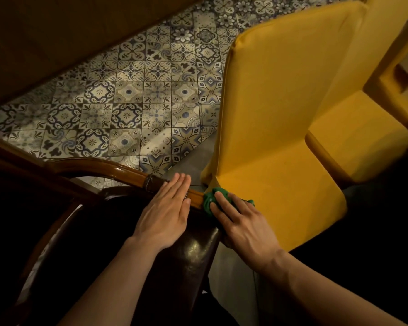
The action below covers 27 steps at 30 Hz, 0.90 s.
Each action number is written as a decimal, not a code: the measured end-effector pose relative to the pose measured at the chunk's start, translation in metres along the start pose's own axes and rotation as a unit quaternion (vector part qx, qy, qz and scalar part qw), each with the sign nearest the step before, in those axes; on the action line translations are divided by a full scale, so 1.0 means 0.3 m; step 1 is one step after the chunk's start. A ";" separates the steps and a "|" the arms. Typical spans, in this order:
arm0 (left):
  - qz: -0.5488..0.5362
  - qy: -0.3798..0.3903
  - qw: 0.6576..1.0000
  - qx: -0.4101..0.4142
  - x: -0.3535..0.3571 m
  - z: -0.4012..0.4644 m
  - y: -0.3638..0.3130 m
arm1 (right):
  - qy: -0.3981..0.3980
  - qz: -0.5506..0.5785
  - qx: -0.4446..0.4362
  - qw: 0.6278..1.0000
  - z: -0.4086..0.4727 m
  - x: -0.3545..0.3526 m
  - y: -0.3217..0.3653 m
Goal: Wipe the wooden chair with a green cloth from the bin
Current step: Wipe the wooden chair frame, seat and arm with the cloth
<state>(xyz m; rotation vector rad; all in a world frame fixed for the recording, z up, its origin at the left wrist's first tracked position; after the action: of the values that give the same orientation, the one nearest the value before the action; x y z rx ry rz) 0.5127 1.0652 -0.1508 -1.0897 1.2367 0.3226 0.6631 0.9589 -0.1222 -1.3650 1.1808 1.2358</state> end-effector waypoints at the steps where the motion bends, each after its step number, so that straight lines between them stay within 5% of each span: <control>1: -0.001 0.001 1.000 -0.002 0.002 0.000 0.001 | 0.004 -0.007 0.001 1.000 -0.012 -0.003 -0.008; 10: 0.003 0.016 1.000 0.003 -0.003 0.006 -0.001 | -0.019 -0.038 -0.002 0.999 -0.121 -0.028 -0.125; 16: 0.012 0.079 0.997 0.000 -0.031 0.026 -0.007 | 0.070 0.056 0.164 0.982 -0.202 -0.045 -0.247; 21: -0.018 0.031 0.999 -0.036 -0.129 -0.021 -0.064 | -0.025 0.229 0.313 0.921 -0.089 -0.209 -0.315; 27: -0.068 -0.018 0.996 -0.056 -0.356 -0.069 -0.158 | -0.102 0.444 0.322 0.830 0.157 -0.433 -0.204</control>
<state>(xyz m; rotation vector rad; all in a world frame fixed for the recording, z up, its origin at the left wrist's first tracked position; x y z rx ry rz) 0.4964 1.0614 -0.0334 -1.2520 1.1174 0.3090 0.7138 1.0219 0.0054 -0.1232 1.9335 1.3314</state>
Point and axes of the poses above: each hand's wrist, its own z-axis towards the middle knuckle, its own x-axis out of the palm, y = z × x, the point moved 4 cm from there along z, towards the middle knuckle, and after that the axes turned 13 degrees about -y, right-handed, at the moved point
